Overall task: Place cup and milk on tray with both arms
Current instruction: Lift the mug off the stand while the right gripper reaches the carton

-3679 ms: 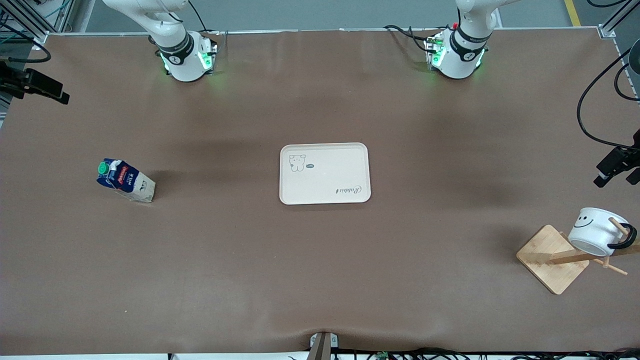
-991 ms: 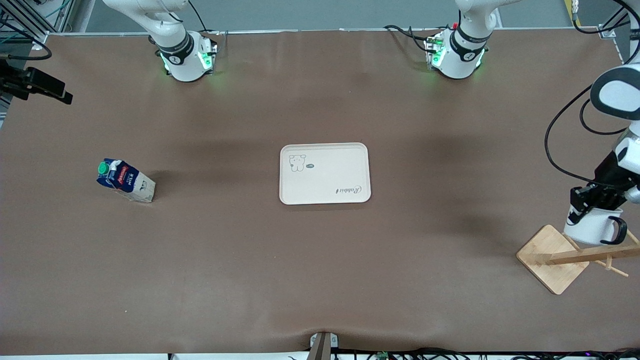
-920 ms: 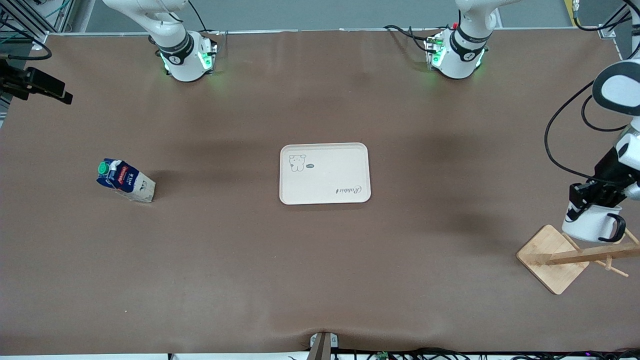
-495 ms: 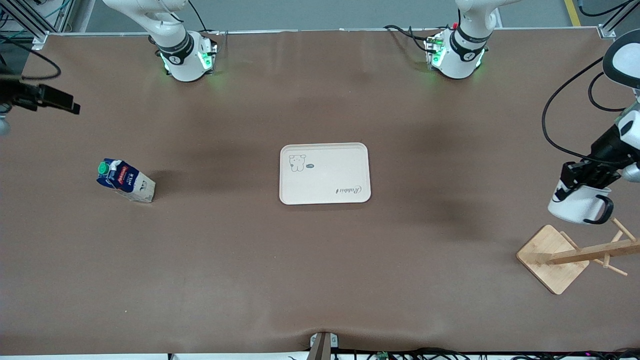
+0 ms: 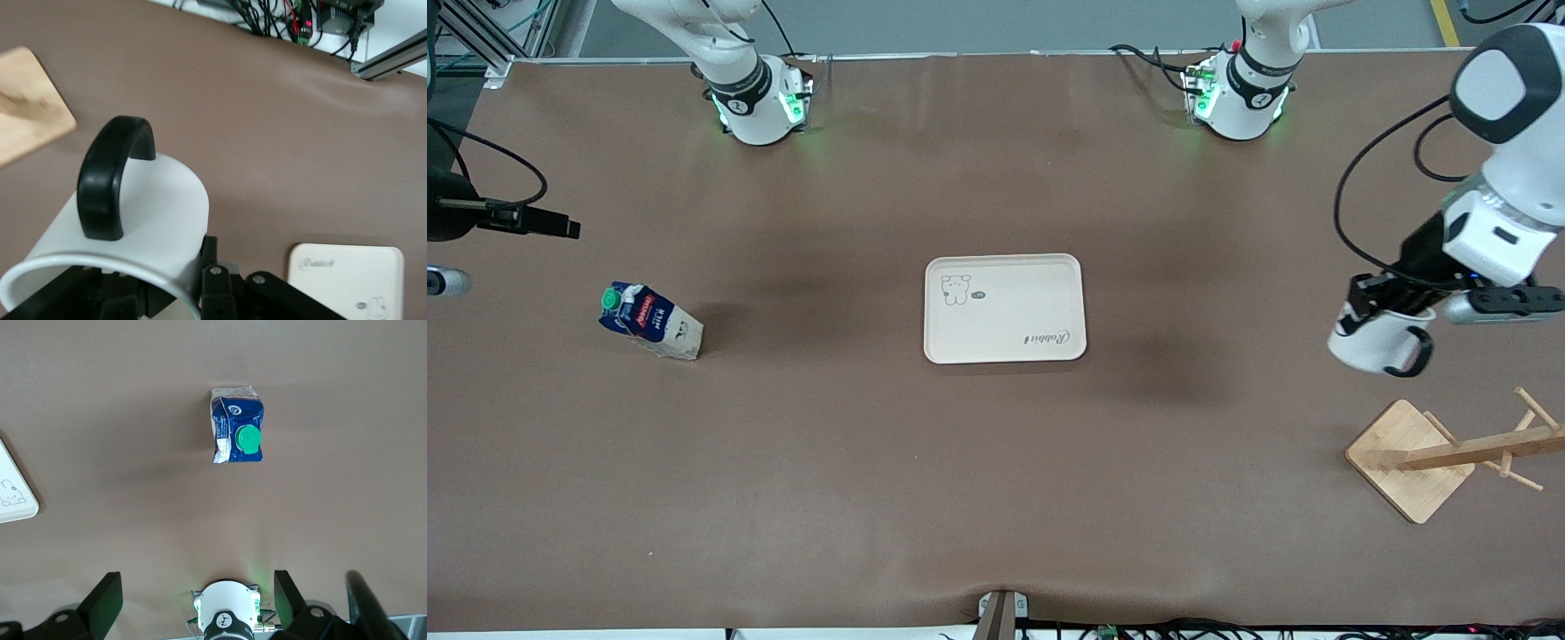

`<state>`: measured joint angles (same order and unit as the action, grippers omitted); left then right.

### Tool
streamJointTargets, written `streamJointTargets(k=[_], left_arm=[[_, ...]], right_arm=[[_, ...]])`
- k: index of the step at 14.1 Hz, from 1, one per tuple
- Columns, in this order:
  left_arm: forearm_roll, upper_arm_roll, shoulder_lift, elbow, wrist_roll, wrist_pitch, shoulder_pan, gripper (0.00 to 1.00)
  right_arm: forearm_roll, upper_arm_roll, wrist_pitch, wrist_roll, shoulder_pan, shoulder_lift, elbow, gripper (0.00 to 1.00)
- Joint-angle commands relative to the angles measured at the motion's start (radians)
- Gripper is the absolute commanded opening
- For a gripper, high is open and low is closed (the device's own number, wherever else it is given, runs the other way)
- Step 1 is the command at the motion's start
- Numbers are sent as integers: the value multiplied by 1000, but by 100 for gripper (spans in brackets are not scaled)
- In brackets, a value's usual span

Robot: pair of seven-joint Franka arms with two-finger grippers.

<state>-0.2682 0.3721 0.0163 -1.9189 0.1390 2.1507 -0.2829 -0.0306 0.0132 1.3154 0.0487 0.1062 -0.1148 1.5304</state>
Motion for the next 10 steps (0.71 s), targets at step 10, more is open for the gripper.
streamJointTargets(k=[10], left_arm=[[46,143,-180,86,405,-35,77,0]], right_arm=[[47,-10,240,2,46,47,269,100]])
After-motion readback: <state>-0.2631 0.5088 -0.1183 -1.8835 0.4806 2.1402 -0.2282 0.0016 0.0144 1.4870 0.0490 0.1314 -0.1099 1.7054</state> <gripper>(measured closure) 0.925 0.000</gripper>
